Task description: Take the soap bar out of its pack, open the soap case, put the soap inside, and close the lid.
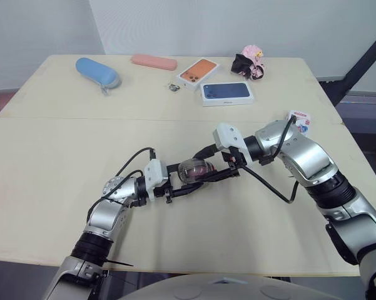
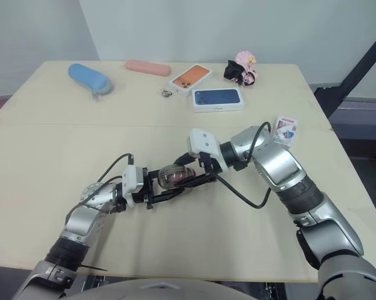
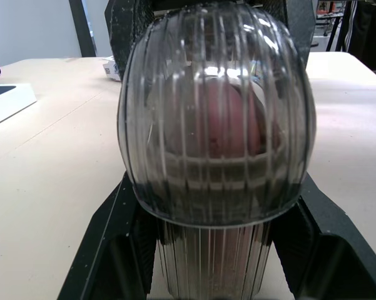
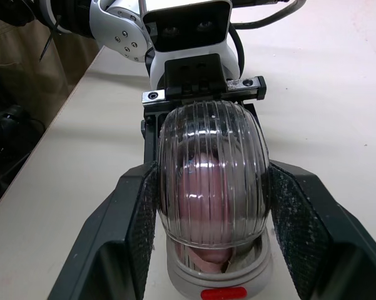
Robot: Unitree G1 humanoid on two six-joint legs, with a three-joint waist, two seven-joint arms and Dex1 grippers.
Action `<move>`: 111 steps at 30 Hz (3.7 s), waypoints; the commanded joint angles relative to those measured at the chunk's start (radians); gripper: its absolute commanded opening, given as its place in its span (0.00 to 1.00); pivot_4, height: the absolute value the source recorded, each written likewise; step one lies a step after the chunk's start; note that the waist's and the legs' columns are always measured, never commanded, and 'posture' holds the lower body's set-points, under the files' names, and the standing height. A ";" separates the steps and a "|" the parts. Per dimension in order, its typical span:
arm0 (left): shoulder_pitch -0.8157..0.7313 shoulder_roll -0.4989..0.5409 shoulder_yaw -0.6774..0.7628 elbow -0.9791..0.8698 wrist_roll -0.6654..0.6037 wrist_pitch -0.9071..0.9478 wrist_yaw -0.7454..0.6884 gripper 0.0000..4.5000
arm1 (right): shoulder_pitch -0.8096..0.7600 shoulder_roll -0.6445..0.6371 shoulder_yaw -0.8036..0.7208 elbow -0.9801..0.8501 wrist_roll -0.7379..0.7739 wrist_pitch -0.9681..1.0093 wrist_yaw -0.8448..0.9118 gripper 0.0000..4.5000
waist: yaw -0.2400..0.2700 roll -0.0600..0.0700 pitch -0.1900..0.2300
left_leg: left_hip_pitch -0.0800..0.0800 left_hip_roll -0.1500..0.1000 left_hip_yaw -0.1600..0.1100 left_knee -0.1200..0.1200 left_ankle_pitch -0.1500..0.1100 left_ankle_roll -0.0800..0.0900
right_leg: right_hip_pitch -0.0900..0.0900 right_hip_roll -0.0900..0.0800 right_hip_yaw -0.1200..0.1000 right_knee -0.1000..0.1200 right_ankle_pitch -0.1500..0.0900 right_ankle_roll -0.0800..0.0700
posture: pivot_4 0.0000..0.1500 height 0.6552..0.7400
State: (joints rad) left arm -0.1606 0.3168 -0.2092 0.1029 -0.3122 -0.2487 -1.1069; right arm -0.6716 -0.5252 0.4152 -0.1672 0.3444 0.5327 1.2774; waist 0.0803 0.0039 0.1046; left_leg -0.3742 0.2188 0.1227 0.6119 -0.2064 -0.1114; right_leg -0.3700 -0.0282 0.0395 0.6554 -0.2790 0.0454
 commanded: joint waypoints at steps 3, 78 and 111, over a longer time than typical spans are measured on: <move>0.009 0.016 0.008 -0.013 0.008 -0.002 0.012 0.43 | 0.000 -0.027 -0.060 -0.032 0.033 -0.027 0.024 0.60 | 0.001 0.000 0.000 | 0.000 0.000 0.000 0.000 0.000 0.000 | 0.000 0.000 0.000 0.000 0.000 0.000 | 1.00 1.00; 0.010 0.018 -0.007 -0.007 0.021 -0.009 0.039 0.43 | -0.074 -0.005 0.058 0.097 -0.150 -0.146 0.118 0.72 | -0.002 0.000 0.000 | 0.000 0.000 0.000 0.000 0.000 0.000 | 0.002 -0.001 0.000 0.001 0.000 0.000 | 1.00 1.00; -0.019 0.023 0.007 0.012 -0.005 0.006 0.010 0.43 | 0.004 -0.162 -0.274 0.148 0.033 -0.069 0.080 0.23 | 0.000 0.000 0.000 | -0.001 0.000 0.000 0.000 0.000 0.001 | 0.002 0.000 0.001 0.000 0.000 0.000 | 1.00 1.00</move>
State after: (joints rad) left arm -0.1721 0.3283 -0.2167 0.1083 -0.3122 -0.2479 -1.0956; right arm -0.6395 -0.6861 0.1833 0.0338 0.3279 0.4478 1.3526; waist 0.0803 0.0039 0.1045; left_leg -0.3750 0.2187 0.1230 0.6122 -0.2063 -0.1109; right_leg -0.3678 -0.0277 0.0401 0.6557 -0.2791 0.0452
